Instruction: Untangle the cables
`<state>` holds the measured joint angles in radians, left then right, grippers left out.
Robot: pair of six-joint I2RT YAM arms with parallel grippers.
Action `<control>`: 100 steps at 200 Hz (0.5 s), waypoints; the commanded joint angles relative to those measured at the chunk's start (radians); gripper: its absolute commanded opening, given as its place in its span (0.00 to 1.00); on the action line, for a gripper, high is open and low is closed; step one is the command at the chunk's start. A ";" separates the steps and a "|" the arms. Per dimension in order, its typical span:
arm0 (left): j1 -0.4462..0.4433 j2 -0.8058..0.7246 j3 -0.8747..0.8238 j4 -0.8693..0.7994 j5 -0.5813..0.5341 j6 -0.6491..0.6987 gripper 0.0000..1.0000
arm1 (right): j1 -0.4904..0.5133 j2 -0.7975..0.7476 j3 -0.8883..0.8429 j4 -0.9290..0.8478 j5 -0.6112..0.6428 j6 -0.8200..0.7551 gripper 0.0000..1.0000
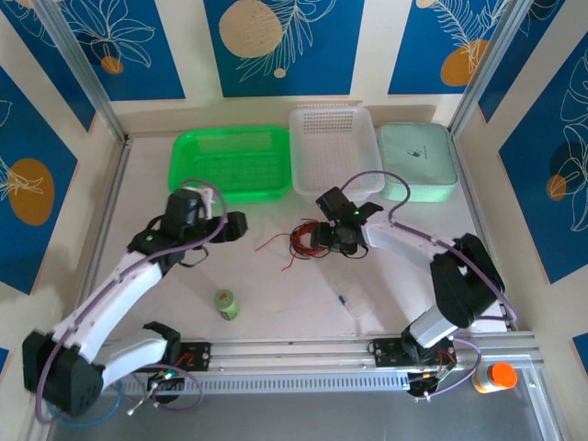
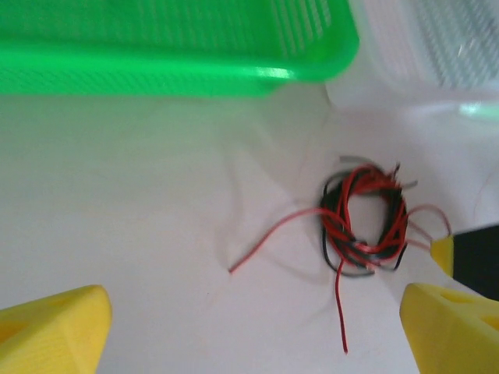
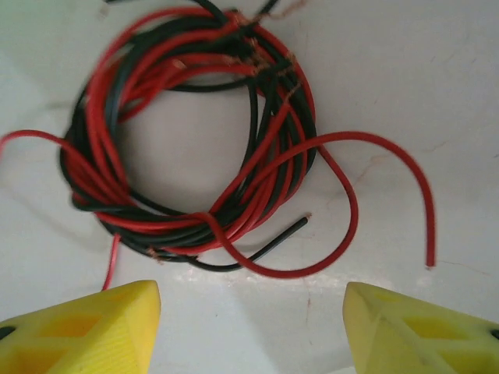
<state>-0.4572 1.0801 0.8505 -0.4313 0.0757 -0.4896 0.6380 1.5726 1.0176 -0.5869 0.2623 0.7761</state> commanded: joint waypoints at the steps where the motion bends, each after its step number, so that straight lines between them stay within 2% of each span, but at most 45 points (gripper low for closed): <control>1: -0.080 0.110 0.094 0.010 -0.025 0.018 0.95 | 0.011 0.039 0.035 0.000 0.031 0.084 0.64; 31: -0.140 0.238 0.167 0.018 -0.054 0.024 0.95 | 0.015 0.117 0.035 0.053 0.025 0.156 0.65; 70: -0.152 0.271 0.185 0.049 -0.059 0.014 0.93 | 0.037 0.197 0.044 0.107 0.055 0.278 0.64; 88: -0.153 0.277 0.186 0.052 -0.057 0.022 0.93 | 0.053 0.213 0.046 0.108 0.071 0.313 0.60; 100: -0.155 0.285 0.186 0.052 -0.056 0.026 0.92 | 0.063 0.220 0.047 0.105 0.082 0.326 0.52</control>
<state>-0.6010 1.3495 1.0088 -0.3969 0.0322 -0.4847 0.6758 1.7584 1.0477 -0.5007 0.3202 1.0134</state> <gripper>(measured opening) 0.929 0.576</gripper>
